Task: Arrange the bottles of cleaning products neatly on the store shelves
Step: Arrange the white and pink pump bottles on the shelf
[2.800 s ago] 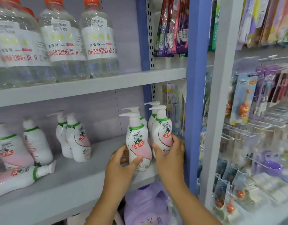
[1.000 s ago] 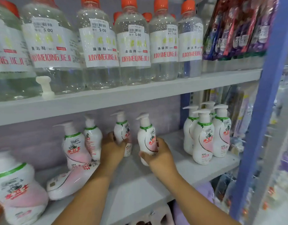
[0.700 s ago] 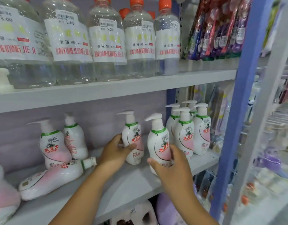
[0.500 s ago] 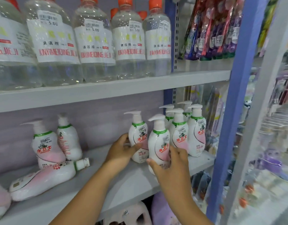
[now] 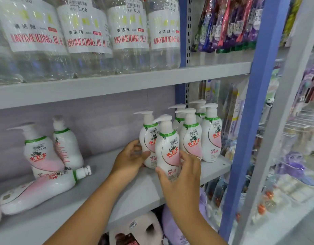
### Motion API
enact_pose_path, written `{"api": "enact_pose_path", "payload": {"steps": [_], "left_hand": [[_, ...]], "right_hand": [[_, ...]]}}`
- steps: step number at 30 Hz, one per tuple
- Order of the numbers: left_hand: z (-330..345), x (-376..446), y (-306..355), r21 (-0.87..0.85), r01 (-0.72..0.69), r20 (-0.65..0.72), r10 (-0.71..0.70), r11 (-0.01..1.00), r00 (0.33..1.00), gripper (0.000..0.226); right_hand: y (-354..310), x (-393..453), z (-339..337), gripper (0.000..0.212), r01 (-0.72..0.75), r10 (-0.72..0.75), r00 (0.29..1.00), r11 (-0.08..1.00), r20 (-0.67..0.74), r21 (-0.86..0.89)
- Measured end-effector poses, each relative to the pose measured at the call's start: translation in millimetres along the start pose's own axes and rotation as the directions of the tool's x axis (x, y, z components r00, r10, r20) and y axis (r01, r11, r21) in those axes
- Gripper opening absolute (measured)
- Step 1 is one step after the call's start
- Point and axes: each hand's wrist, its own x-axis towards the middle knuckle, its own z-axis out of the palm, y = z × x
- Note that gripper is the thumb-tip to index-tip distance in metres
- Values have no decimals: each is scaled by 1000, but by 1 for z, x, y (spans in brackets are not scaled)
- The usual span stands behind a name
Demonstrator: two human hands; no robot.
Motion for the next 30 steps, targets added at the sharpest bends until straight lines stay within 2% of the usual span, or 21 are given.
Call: {"api": "enact_pose_path", "payload": {"steps": [12, 24, 26, 28, 30], "left_hand": [[10, -4, 2, -63, 23, 32, -21, 998, 999, 32], [13, -7, 8, -69, 50, 82, -44, 996, 996, 31], [14, -12, 11, -52, 30, 79, -26, 998, 997, 31], [4, -16, 13, -7, -17, 10, 17, 1000, 1000, 33], [-25, -27, 15, 127, -82, -69, 91, 989, 993, 33]], "right_hand": [[1, 0, 6, 77, 2, -5, 998, 998, -62, -57], [-3, 2, 4, 79, 4, -8, 998, 997, -57, -72], [-9, -1, -3, 76, 5, -7, 996, 1000, -86, -21], [-28, -11, -8, 67, 81, -72, 992, 992, -99, 95], [-54, -22, -7, 50, 173, -174, 985, 957, -16, 235]]}}
